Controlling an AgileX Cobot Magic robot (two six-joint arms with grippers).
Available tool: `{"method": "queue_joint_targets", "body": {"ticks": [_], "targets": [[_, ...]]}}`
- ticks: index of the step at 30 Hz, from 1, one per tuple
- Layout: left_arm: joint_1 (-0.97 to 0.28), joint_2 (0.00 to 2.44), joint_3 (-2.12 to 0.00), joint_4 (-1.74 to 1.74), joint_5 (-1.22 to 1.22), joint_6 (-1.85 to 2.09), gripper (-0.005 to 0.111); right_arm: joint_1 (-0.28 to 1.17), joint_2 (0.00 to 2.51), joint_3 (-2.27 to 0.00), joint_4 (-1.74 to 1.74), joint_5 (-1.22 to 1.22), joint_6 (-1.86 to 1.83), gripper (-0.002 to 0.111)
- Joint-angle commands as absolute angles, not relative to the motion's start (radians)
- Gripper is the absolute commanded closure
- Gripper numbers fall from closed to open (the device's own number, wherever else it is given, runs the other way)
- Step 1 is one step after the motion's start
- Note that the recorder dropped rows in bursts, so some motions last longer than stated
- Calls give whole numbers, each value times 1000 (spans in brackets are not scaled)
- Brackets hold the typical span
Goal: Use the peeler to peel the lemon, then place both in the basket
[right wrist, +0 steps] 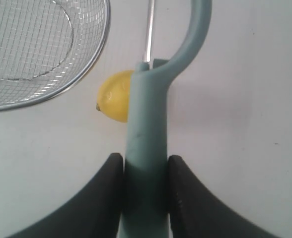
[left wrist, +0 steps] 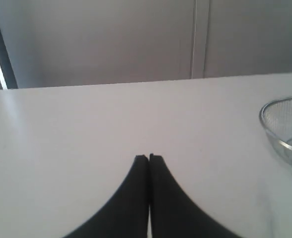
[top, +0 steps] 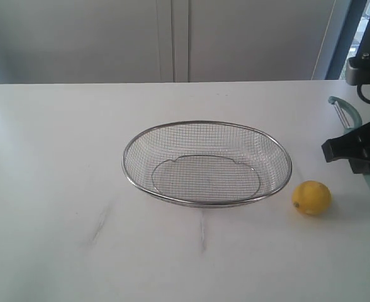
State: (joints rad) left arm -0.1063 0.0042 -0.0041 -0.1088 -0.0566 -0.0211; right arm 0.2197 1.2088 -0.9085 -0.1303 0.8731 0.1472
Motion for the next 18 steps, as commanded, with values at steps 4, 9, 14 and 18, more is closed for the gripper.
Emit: {"method": "queue_joint_targets", "body": {"ticks": [4, 9, 14, 18], "targets": [[-103, 0, 0, -134, -180, -398, 107, 209, 1207, -906, -127, 872, 145, 108], [-103, 0, 0, -134, -235, -433, 107, 209, 1207, -906, -127, 829, 145, 108], [-103, 0, 0, -134, -261, -468, 107, 209, 1207, -906, -129, 843, 145, 108], [-105, 0, -48, -48, -166, -639, 107, 209, 1207, -906, -129, 843, 145, 108]]}}
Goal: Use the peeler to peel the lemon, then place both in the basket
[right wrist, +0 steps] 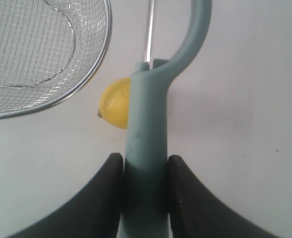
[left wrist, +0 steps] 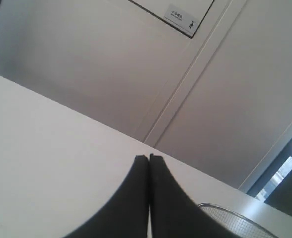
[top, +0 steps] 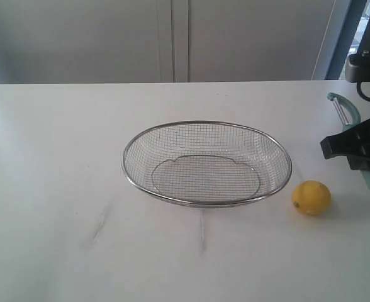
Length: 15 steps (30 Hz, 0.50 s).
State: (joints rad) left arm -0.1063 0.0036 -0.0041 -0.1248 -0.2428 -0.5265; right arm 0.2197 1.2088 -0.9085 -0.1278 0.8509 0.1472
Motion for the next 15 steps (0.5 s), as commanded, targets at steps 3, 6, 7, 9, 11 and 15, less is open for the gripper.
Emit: {"method": "queue_joint_targets", "body": {"ticks": [3, 6, 7, 9, 11, 15], "targets": [[-105, 12, -145, 13, -14, -625, 107, 209, 1207, -906, -129, 849, 145, 108], [-105, 66, -241, 32, 121, -554, 107, 209, 1207, -906, -128, 871, 145, 108], [-105, 87, -272, 32, 164, -527, 107, 209, 1207, -906, -128, 877, 145, 108], [-105, 167, -362, 0, 399, -452, 107, 209, 1207, -906, -128, 887, 145, 108], [-105, 266, -433, -87, 656, -232, 107, 209, 1207, -906, -128, 889, 145, 108], [-105, 424, -504, -295, 767, 18, 107, 209, 1207, -906, -124, 894, 145, 108]]}}
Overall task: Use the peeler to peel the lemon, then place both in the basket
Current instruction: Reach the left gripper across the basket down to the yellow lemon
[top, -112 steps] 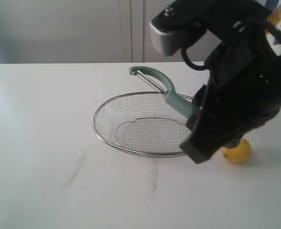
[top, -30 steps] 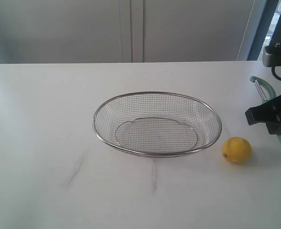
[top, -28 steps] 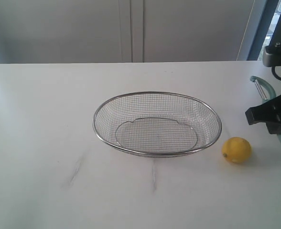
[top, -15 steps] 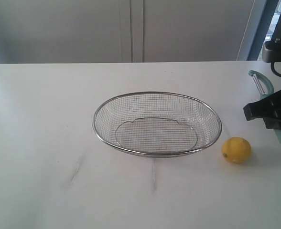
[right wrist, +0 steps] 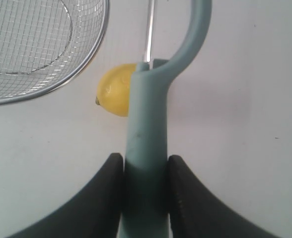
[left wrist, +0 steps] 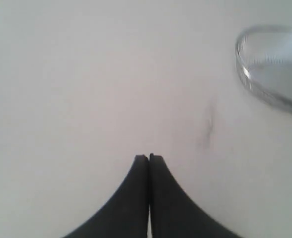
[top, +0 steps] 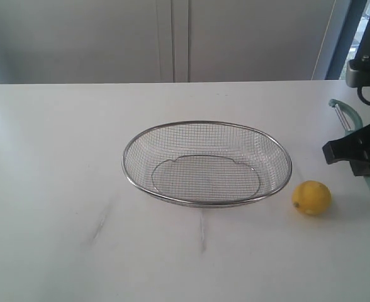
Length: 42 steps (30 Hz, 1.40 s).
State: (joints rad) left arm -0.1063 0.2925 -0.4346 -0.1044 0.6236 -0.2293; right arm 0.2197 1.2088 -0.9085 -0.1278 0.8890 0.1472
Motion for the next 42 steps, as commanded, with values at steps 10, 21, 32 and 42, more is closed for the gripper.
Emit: {"method": "queue_joint_targets", "body": {"ticks": [10, 21, 32, 42], "targets": [[-176, 909, -761, -830, 804, 605, 107, 209, 1207, -906, -130, 927, 145, 108], [-741, 1418, -1163, -610, 556, 580, 107, 209, 1125, -906, -253, 983, 254, 108], [-1014, 1987, -1928, -209, 806, 362, 107, 209, 984, -906, -483, 1178, 406, 108], [-1061, 2199, -2174, -52, 813, 308, 107, 209, 843, -843, -523, 1147, 459, 108]]}}
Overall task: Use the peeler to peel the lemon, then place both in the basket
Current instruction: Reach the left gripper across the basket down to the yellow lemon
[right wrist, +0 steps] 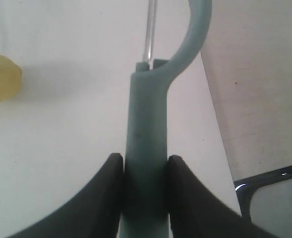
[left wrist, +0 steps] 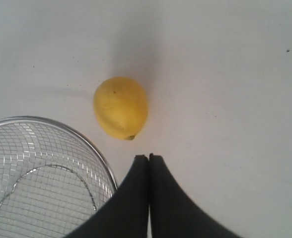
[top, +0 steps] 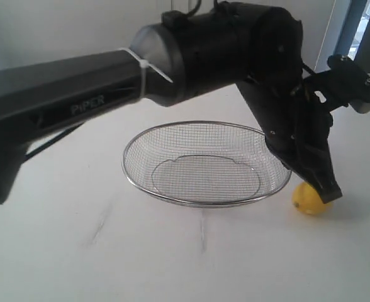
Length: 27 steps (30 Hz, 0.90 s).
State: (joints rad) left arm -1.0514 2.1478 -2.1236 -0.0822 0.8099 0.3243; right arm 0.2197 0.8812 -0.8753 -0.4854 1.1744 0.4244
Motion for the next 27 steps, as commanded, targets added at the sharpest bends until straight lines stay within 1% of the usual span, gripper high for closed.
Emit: {"method": "queue_joint_targets", "body": {"ticks": [1, 7, 10, 16, 20, 23, 25, 27], "targets": [[-1061, 2212, -2182, -47, 799, 308, 107, 209, 839, -835, -534, 1143, 474, 108], [-1079, 2267, -2214, -41, 719, 310, 107, 209, 836, -825, -552, 1135, 502, 108], [-1094, 2303, -2259, 24, 729, 307, 107, 209, 836, -825, -552, 1128, 506, 108], [-1103, 2385, -2388, 33, 779, 296, 107, 209, 836, -825, -552, 1118, 512, 108], [-1110, 2403, -2414, 35, 777, 313, 106, 209, 836, -825, -554, 1117, 512, 108], [-1110, 2403, -2414, 35, 775, 315, 98, 209, 836, -825, -554, 1117, 515, 108], [-1110, 2403, -2414, 46, 765, 315, 85, 209, 836, -825, -554, 1115, 519, 108], [-1110, 2413, -2414, 59, 746, 315, 70, 209, 836, -825, -554, 1115, 519, 108]]}}
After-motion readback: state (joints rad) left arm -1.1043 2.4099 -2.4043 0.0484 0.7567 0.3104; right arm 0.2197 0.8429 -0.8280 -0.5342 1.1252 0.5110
